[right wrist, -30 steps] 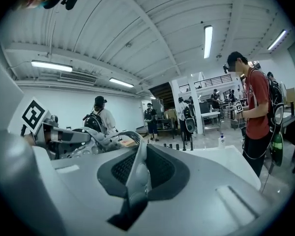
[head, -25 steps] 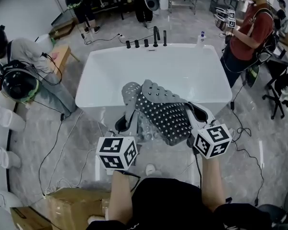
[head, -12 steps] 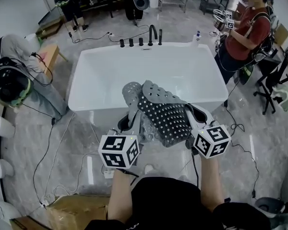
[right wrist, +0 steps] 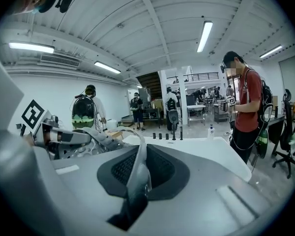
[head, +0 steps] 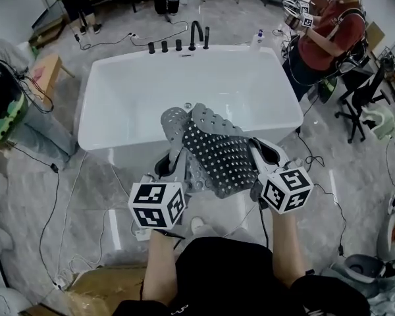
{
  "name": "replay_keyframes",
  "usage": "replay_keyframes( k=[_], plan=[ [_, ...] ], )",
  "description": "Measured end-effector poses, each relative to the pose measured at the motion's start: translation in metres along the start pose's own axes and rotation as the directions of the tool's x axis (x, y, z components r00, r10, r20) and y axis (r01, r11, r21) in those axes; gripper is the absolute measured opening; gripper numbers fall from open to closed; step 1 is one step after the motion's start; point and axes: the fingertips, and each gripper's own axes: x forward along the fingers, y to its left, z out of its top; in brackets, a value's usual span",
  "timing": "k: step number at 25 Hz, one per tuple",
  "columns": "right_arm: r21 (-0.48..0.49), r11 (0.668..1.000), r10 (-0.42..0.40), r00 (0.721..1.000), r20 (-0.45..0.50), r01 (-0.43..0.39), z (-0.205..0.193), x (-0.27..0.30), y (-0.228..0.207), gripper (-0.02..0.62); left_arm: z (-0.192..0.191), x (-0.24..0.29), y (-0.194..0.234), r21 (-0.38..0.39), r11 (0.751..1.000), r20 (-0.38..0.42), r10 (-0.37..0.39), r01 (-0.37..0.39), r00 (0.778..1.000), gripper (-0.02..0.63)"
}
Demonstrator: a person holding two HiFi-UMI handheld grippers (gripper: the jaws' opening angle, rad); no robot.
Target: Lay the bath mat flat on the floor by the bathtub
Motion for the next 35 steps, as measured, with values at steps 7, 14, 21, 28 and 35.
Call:
replay_keyframes(
  k=[7, 14, 21, 28, 35],
  plan=[
    [0.02, 0.999, -0.024, 0.999, -0.036, 0.025, -0.015, 0.0, -0.01, 0.023, -0.015, 0.014, -0.006, -0.01, 1.0, -0.045, -0.029, 0.028, 0.999, 0.029],
    [0.081, 0.996, -0.038, 0.997, -0.063, 0.043, -0.036, -0.004, -0.031, 0.023, -0.031, 0.024, -0.012, -0.004, 1.0, -0.11, -0.024, 0.024, 0.994, 0.029],
    [0.153, 0.987, -0.038, 0.995, -0.095, 0.052, -0.065, 0.008, -0.06, 0.023, -0.06, 0.048, -0.01, -0.014, 1.0, -0.189, 0.0, -0.003, 0.982, 0.028],
    [0.189, 0.978, -0.064, 0.991, -0.121, 0.086, -0.097, -0.005, -0.087, 0.023, -0.095, 0.066, -0.03, -0.004, 1.0, -0.251, -0.02, 0.02, 0.968, 0.028],
    [0.261, 0.953, -0.125, 0.983, -0.134, 0.157, -0.134, -0.027, -0.127, 0.023, -0.127, 0.083, -0.054, 0.009, 0.997, -0.269, -0.07, 0.075, 0.961, 0.026]
  ],
)
